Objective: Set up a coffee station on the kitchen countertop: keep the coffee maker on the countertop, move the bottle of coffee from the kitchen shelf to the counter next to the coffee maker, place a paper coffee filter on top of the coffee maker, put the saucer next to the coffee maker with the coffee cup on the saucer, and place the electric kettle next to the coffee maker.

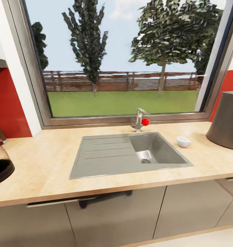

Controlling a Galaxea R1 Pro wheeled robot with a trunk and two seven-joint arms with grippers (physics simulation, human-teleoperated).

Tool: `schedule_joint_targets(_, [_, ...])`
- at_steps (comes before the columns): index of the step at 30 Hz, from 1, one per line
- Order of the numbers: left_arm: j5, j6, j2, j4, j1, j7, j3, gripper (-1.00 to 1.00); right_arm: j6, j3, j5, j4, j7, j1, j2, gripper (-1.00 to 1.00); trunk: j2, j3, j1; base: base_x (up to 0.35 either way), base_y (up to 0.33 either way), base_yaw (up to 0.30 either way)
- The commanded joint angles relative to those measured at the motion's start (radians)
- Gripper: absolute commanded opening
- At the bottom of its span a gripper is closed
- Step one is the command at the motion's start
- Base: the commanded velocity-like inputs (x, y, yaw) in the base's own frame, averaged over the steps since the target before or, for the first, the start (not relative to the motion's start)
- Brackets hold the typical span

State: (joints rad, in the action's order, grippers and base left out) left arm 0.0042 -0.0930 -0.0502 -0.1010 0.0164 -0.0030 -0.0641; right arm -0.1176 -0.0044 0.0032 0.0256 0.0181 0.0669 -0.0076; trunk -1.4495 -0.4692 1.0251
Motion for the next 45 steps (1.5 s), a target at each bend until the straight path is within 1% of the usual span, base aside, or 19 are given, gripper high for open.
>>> schedule_joint_targets(1, [0.0,-0.001,0.0,-0.002,0.0,-0.001,-0.006,1.0,-0.004,0.0,0.0,-0.001,0.002,0.001,0.0,1.0,0.0,-0.001,0.0,-0.041,0.338,0.0])
schedule_joint_targets(31, [-0.001,0.002,-0.002,-0.015,0.0,0.0,-0.005,1.0,-0.004,0.0,0.0,-0.001,0.002,0.001,0.0,1.0,0.0,-0.001,0.0,-0.014,0.33,0.0])
schedule_joint_targets(35, [-0.001,0.002,-0.002,-0.031,0.0,0.0,-0.005,1.0,-0.003,0.0,0.0,-0.001,0.002,0.001,0.0,1.0,0.0,-0.001,0.0,0.0,0.33,0.0])
schedule_joint_targets(41, [-0.001,0.002,-0.001,-0.036,0.0,0.001,-0.006,1.0,-0.002,-0.003,-0.007,-0.003,0.002,0.001,0.001,1.0,0.0,-0.001,0.0,0.0,0.33,0.0])
schedule_joint_targets(45, [-0.001,0.002,-0.002,-0.037,0.0,0.001,-0.006,1.0,-0.002,-0.003,-0.001,-0.003,0.002,0.001,0.001,1.0,0.0,-0.001,0.0,-0.044,0.327,0.0])
